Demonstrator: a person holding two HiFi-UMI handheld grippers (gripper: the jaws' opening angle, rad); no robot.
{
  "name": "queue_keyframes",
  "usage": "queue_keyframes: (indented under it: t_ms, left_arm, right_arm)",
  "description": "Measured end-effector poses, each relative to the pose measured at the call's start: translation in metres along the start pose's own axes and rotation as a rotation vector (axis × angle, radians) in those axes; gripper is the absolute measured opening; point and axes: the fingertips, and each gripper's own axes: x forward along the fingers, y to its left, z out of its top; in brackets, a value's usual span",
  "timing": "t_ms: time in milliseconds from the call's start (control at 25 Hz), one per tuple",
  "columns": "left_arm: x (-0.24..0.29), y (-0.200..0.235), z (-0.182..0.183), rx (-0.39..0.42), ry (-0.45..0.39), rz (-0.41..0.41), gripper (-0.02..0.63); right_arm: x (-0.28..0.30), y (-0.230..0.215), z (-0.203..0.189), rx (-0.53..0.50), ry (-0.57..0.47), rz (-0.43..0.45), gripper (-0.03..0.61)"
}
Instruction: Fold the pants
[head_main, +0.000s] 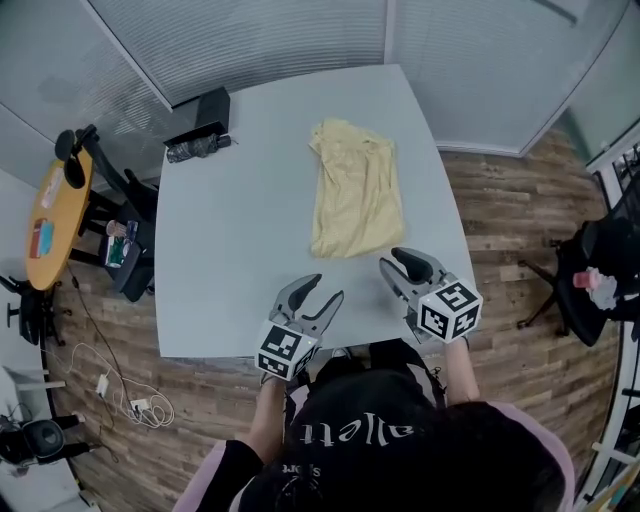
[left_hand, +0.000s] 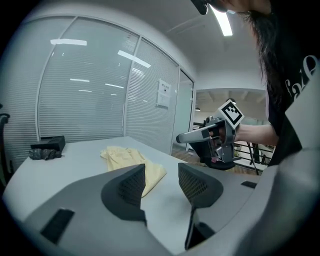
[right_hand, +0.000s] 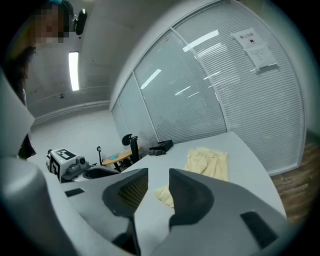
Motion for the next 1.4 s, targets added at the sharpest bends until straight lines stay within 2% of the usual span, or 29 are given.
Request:
queue_keyframes:
  t_ms: [320,560,720,880,1400]
  left_arm:
    - [-0.056,-0.01,-0.021,0.023,-0.021,-0.011,0.124]
    - [-0.081,-0.019,-0.036,0.02,-0.026,-0.029,0.068]
    - [-0.091,-0.03,-0.04,0.043,-0.026,-0.069,0.061]
    - [-0.101,-0.042,-0.034,0.047,-0.061,-0.089,0.061]
    - [-0.121,-0.066,-0.018,0.042,-0.117,-0.075,0.061]
  right_arm:
    - [-0.018,0.065,-0.015,-0.008,-0.027,0.006,0.121]
    - [-0.035,0.092,-0.031,0.016,-0.041,-0.026,0.104]
    - [-0.044,0.104,-0.042,0.019,-0.035,-0.051,0.091]
    - [-0.051,0.115,-0.046,0.006,-0.031,-0.054,0.08]
    - [-0.07,0.139,-0.043,-0.046,-0.034,-0.026,0.054]
